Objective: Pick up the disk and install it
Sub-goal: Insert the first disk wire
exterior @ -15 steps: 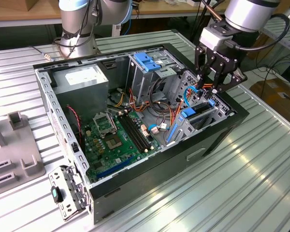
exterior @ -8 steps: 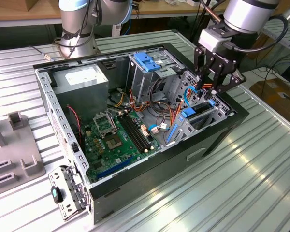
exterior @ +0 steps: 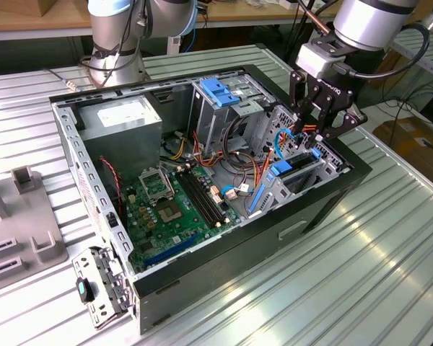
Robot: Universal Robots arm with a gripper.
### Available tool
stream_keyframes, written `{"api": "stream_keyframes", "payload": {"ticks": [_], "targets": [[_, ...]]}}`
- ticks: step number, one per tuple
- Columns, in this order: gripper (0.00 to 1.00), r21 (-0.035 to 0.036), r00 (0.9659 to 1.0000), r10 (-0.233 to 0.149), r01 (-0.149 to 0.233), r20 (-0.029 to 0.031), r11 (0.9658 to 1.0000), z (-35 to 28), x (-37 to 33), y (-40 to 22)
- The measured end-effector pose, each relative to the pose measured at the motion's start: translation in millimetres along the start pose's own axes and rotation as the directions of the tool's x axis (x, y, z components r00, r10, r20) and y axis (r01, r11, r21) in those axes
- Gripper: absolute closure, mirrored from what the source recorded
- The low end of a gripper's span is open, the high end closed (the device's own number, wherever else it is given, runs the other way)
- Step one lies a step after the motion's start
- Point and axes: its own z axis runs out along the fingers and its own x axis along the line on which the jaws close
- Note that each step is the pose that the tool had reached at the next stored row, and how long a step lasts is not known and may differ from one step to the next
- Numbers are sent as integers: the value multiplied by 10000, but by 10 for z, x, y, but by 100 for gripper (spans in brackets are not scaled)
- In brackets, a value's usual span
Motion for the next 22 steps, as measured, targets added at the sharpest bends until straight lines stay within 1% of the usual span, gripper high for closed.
{"api": "stream_keyframes", "payload": {"ticks": [2,4,5,7,15,19,22], "targets": [[59,0,10000,0,0,0,10000,0,0,0],[73,0,10000,0,0,0,10000,0,0,0],[73,0,10000,0,0,0,10000,1,0,0],[84,0,10000,0,0,0,10000,1,0,0],[84,2,10000,-1,1,2,10000,2,0,2],[84,53,10000,-91,90,36,9999,3,3,27],[84,88,9997,-221,221,62,9997,16,18,52]]}}
